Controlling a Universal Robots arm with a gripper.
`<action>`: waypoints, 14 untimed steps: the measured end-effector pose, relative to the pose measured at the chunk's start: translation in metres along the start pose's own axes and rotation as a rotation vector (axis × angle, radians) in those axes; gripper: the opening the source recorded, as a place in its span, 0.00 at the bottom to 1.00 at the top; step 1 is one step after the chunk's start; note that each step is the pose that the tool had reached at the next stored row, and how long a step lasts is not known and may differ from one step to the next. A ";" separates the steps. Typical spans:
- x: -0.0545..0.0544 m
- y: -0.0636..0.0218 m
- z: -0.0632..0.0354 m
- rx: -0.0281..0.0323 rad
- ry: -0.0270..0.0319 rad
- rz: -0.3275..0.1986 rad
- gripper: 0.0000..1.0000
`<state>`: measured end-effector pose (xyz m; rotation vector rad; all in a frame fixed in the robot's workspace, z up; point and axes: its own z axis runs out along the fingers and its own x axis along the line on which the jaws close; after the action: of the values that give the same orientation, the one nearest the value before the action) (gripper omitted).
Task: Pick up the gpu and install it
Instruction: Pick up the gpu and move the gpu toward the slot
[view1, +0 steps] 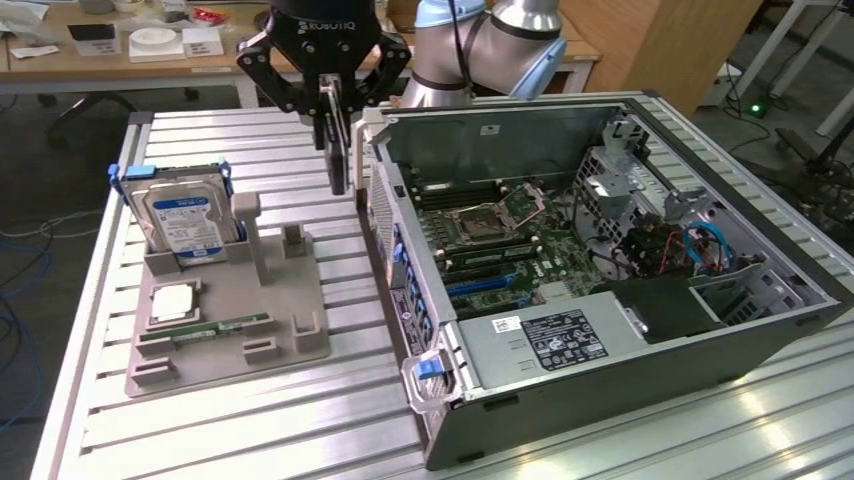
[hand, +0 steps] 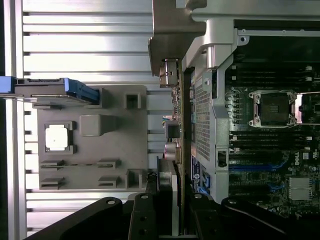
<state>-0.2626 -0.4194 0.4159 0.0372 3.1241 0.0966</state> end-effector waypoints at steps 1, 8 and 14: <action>-0.001 0.0000 0.0001 0.0000 0.0000 0.000 0.28; -0.008 0.0002 0.0003 0.0002 0.0002 0.000 0.28; -0.013 0.0003 0.0005 0.0001 0.0001 0.000 0.28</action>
<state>-0.2492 -0.4194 0.4156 0.0372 3.1242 0.0965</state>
